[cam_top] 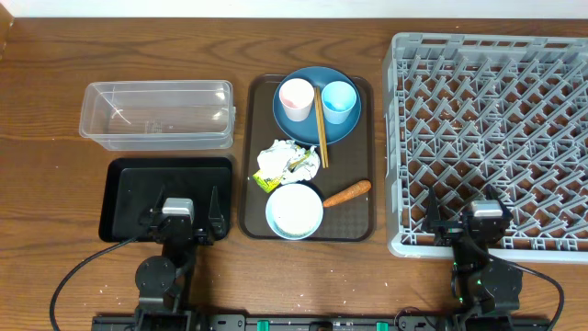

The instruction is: Sort waste into correct bins and load items into the dishwasher rack

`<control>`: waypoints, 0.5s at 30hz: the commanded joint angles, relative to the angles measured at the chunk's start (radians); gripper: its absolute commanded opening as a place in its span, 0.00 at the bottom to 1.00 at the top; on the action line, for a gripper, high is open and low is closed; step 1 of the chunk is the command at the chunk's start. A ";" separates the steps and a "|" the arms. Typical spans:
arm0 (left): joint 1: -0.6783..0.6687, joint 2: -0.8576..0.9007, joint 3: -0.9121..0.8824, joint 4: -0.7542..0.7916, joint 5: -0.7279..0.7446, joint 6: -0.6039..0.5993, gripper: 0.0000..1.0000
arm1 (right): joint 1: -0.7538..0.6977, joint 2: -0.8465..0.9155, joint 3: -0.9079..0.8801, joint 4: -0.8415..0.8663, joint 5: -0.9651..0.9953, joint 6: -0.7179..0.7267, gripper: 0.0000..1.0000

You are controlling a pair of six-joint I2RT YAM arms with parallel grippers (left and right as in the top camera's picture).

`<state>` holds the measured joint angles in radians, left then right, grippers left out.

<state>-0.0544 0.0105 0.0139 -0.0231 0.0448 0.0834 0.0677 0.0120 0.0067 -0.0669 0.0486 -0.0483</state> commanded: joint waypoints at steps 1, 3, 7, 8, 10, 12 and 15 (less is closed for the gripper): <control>-0.004 -0.006 -0.010 -0.048 -0.031 0.010 0.96 | 0.018 -0.001 -0.002 -0.003 0.003 -0.002 0.99; -0.004 -0.006 -0.010 -0.048 -0.031 0.010 0.96 | 0.018 -0.001 -0.002 -0.003 0.003 -0.002 0.99; -0.004 -0.006 -0.010 -0.048 -0.031 0.010 0.96 | 0.018 -0.001 -0.002 -0.003 0.003 -0.002 0.99; -0.004 -0.006 -0.010 -0.048 -0.031 0.010 0.96 | 0.018 -0.001 -0.002 -0.003 0.003 -0.002 0.99; -0.004 -0.006 -0.010 -0.048 -0.031 0.010 0.96 | 0.018 -0.001 -0.002 -0.003 0.003 -0.002 0.99; -0.004 -0.006 -0.010 -0.048 -0.031 0.010 0.96 | 0.018 -0.001 -0.002 -0.003 0.003 -0.002 0.99; -0.004 -0.006 -0.010 -0.048 -0.031 0.010 0.96 | 0.018 -0.001 -0.002 -0.003 0.003 -0.002 0.99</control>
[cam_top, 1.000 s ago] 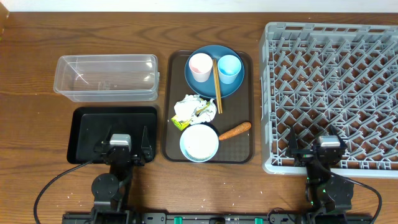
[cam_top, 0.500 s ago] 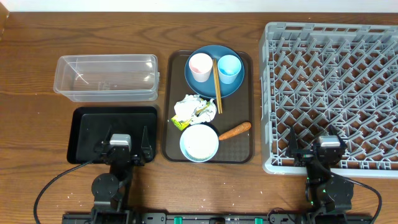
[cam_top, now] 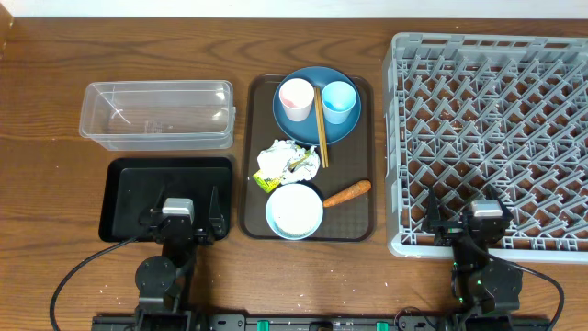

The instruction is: Sort waste into correct bins and load items into the dishwasher rack

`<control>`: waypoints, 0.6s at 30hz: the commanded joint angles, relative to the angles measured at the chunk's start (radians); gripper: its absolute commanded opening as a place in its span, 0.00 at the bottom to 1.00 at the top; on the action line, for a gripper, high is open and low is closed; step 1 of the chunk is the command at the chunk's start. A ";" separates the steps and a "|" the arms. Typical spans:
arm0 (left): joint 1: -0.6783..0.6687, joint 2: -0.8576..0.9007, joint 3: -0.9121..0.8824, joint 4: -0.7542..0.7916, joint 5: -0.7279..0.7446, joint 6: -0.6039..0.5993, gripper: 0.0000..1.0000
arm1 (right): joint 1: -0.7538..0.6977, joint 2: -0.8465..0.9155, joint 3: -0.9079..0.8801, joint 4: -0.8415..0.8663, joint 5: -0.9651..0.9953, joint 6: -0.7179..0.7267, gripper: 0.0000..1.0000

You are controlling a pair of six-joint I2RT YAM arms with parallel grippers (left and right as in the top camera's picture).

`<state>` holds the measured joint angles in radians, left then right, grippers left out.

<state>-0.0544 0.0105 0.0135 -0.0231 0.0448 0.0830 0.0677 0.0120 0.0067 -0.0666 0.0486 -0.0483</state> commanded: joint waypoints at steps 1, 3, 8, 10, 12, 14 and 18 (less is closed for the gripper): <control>-0.004 -0.006 -0.010 -0.048 -0.031 0.010 0.96 | 0.018 -0.001 -0.002 -0.004 0.003 -0.002 0.99; -0.004 -0.006 -0.010 -0.048 -0.031 0.010 0.96 | 0.018 -0.001 -0.002 -0.004 0.003 -0.002 0.99; -0.004 -0.006 -0.010 -0.048 -0.031 0.010 0.96 | 0.018 -0.001 -0.002 -0.004 0.003 -0.002 0.99; -0.004 -0.006 -0.010 -0.047 -0.031 0.010 0.96 | 0.018 -0.001 -0.002 -0.004 0.003 -0.002 0.99; -0.004 -0.006 -0.010 -0.047 -0.030 0.010 0.96 | 0.018 -0.001 -0.002 -0.004 0.003 -0.002 0.99; -0.004 -0.006 -0.010 -0.047 -0.022 0.006 0.96 | 0.018 -0.001 -0.002 -0.004 0.003 -0.002 0.99; -0.004 -0.003 -0.009 -0.041 0.089 -0.266 0.96 | 0.018 -0.001 -0.002 -0.004 0.003 -0.002 0.99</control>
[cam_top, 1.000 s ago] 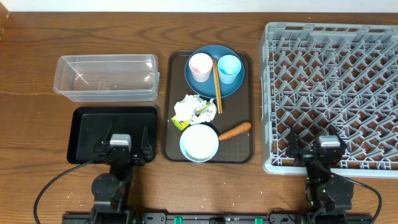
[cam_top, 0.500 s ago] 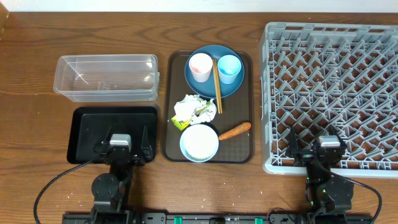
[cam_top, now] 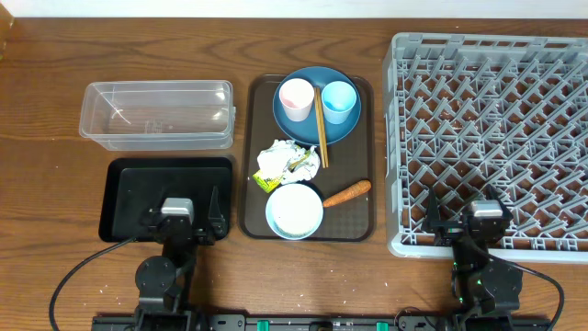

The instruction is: Sort waste into correct bins and load items into the dishwasher rack

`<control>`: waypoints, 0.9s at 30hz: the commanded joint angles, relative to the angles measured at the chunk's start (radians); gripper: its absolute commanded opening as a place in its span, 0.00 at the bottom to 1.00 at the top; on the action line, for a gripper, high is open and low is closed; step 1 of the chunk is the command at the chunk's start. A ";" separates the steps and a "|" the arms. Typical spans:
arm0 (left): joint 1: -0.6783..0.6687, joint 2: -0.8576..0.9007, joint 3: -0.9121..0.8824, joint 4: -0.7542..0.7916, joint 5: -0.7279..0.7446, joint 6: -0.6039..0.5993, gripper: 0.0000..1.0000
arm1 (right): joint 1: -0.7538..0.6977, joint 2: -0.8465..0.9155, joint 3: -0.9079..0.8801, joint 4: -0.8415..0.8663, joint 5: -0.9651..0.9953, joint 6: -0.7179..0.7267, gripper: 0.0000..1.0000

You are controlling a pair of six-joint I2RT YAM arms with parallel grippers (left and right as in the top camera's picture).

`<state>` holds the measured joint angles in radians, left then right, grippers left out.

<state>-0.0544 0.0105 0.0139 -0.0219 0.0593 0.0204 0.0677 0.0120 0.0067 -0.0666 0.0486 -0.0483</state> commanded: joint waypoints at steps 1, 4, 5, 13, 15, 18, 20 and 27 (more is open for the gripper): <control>-0.004 0.003 -0.009 -0.040 0.103 -0.314 0.96 | 0.018 -0.001 -0.002 -0.004 0.003 -0.002 0.99; -0.004 0.030 -0.009 -0.033 0.152 -0.590 0.96 | 0.018 -0.001 -0.002 -0.004 0.003 -0.002 0.99; -0.004 0.039 -0.009 -0.029 0.168 -0.661 0.96 | 0.018 -0.001 -0.002 -0.004 0.003 -0.002 0.99; -0.004 0.056 -0.009 0.019 0.274 -0.953 0.96 | 0.018 -0.001 -0.002 -0.004 0.003 -0.002 0.99; -0.004 0.056 -0.005 0.093 0.360 -0.933 0.96 | 0.018 -0.001 -0.002 -0.004 0.003 -0.002 0.99; -0.004 0.058 0.037 0.124 0.431 -0.912 0.96 | 0.018 -0.001 -0.002 -0.004 0.003 -0.002 0.99; -0.004 0.063 0.084 0.114 0.451 -0.903 0.96 | 0.018 -0.001 -0.002 -0.004 0.003 -0.002 0.99; -0.004 0.196 0.408 -0.160 0.465 -0.699 0.96 | 0.018 -0.001 -0.002 -0.004 0.003 -0.002 0.99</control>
<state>-0.0551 0.1509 0.2874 -0.1230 0.4881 -0.7994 0.0677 0.0120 0.0067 -0.0666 0.0486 -0.0483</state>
